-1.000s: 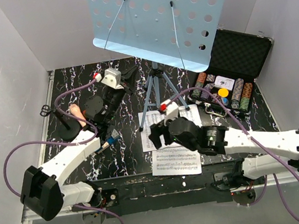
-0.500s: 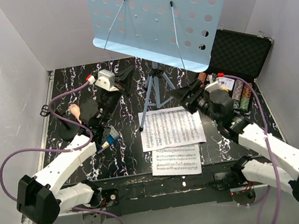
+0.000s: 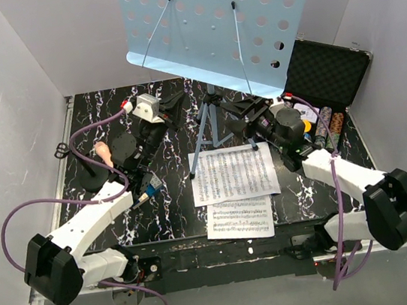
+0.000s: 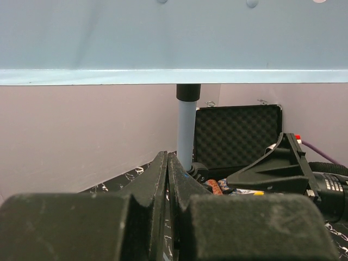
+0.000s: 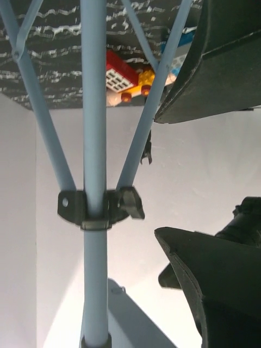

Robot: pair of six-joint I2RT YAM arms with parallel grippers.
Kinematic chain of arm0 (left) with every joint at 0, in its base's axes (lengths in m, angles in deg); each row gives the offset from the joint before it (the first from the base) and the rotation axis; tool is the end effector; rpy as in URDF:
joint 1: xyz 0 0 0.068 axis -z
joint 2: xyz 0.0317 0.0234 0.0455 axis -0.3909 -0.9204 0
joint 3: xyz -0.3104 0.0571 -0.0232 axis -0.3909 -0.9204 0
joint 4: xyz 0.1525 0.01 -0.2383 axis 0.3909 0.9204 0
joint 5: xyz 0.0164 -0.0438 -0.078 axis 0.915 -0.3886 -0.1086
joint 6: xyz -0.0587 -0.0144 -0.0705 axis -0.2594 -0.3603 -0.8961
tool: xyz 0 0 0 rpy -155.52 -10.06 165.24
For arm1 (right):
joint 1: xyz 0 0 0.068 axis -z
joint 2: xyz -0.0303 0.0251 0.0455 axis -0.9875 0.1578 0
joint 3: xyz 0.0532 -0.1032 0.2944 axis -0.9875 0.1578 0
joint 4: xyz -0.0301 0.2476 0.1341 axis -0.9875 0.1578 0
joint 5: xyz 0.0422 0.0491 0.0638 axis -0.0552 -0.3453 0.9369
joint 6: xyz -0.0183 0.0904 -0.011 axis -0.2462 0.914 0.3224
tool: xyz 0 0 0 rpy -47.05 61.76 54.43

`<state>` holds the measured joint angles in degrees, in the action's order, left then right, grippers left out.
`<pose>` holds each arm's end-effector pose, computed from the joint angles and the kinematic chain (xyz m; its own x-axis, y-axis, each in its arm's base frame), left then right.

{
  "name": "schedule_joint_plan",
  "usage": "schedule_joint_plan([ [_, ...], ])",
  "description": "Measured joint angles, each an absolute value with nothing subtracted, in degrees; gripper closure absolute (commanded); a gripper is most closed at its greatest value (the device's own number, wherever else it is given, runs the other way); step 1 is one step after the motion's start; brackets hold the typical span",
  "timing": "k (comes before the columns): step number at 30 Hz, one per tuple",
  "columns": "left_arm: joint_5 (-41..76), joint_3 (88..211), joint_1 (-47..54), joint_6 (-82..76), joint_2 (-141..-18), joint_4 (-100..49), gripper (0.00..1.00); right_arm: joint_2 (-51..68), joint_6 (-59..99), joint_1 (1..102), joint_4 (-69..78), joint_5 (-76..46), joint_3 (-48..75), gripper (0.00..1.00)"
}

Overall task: Pack up the instrument practice props
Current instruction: Unscrew the knob on the music stand.

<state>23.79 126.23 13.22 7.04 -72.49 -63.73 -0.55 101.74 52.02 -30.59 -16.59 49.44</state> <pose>0.2605 -0.1942 0.4265 0.2708 -0.2412 -0.9319 0.6249 0.7804 -0.0204 0.2927 0.1718 0.3204 -0.5739 0.8184 -0.0301 -0.0481 0.0030 0.9988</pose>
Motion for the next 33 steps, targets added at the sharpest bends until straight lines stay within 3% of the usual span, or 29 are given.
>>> schedule_joint_plan([
  [2, 23.7, 126.2, 13.2, 7.0, -72.5, -63.8, 1.0, 0.0, 102.9, 52.0, -32.8, -16.6, 49.3, 0.17],
  [8, 23.5, 126.2, 13.2, 6.9, -73.2, -64.4, 1.0, 4.2, 105.9, 51.9, -37.7, -15.7, 46.0, 0.39],
  [15, 23.4, 125.4, 13.2, 6.9, -73.5, -64.1, 1.0, 8.0, 108.4, 51.0, -40.0, -15.1, 44.3, 0.54],
  [27, 23.3, 125.3, 13.2, 7.1, -73.5, -64.1, 1.0, 8.5, 108.2, 50.7, -40.4, -14.8, 43.9, 0.99],
  [33, 23.3, 125.3, 13.2, 7.2, -73.5, -64.1, 1.0, 8.3, 101.6, 50.7, -33.1, -13.0, 39.7, 0.99],
])
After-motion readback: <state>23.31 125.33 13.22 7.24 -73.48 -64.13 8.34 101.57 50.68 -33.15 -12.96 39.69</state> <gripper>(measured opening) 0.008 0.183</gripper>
